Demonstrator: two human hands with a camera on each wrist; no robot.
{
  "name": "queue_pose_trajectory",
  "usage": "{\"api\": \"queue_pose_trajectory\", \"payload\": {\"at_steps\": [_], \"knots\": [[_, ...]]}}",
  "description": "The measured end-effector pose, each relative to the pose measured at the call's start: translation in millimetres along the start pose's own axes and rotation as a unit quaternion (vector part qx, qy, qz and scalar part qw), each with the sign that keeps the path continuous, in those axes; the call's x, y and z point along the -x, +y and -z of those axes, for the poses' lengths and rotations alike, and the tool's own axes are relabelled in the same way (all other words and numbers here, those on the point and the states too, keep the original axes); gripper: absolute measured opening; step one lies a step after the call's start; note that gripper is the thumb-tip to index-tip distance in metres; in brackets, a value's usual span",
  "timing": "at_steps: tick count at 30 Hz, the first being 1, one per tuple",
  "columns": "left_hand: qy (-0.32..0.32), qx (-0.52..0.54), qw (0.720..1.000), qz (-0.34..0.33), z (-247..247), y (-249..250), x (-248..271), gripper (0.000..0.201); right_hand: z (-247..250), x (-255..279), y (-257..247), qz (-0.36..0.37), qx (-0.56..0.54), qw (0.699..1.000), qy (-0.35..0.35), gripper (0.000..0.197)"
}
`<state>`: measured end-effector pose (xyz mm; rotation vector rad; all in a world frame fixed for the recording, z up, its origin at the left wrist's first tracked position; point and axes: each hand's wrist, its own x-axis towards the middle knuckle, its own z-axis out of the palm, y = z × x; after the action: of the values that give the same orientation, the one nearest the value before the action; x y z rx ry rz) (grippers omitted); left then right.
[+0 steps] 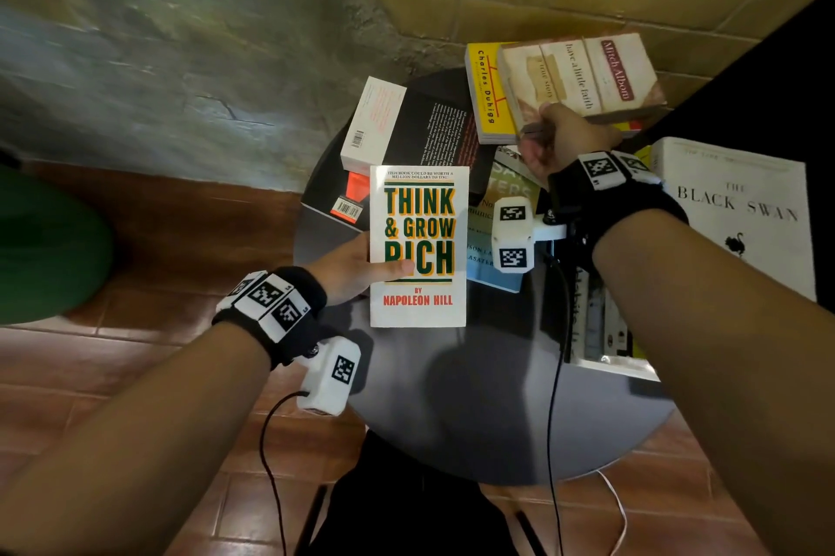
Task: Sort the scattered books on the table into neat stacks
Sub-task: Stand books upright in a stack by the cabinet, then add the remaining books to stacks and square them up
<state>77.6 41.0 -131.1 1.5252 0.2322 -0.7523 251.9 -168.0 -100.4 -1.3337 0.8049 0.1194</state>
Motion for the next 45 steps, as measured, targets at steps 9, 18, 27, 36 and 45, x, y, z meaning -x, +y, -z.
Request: {"api": "queue_pose_trajectory", "payload": {"at_steps": [9,18,27,36,45], "knots": [[0.000,0.006,1.000,0.008,-1,0,1,0.039,5,5,11,-0.022,0.003,1.000,0.011,0.061],[-0.005,0.016,1.000,0.012,0,0,2,0.051,8,-2,4,-0.039,-0.031,0.999,-0.016,0.064],[0.002,0.002,1.000,0.011,0,-1,2,0.041,18,16,-4,0.058,0.007,0.998,0.028,0.052],[0.000,-0.028,0.999,0.021,-8,-2,15,0.037,54,109,27,0.094,-0.008,0.986,-0.138,0.035],[0.025,-0.275,0.955,0.109,-44,-20,43,0.040,91,132,35,0.042,0.069,0.963,-0.256,0.022]]}}
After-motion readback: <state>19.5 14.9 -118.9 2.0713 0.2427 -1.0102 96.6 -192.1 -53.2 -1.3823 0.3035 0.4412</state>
